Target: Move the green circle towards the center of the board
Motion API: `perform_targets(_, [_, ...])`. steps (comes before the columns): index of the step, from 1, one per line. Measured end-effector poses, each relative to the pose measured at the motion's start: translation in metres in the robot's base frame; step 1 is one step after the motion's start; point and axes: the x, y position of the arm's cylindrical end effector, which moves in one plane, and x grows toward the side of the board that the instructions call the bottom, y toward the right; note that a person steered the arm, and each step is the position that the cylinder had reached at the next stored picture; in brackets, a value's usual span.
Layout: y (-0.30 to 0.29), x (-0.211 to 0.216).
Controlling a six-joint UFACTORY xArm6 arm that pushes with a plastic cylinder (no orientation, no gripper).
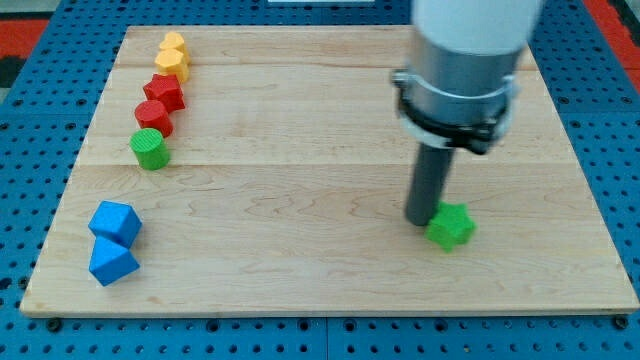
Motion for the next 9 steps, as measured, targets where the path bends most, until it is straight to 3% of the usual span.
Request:
perform_targets(1, [0.027, 0.004])
perform_targets(3, [-0.106, -0.035])
perform_targets(6, [-0.318, -0.039])
perform_targets(8, [-0.349, -0.102])
perform_targets(9, [-0.406, -0.114])
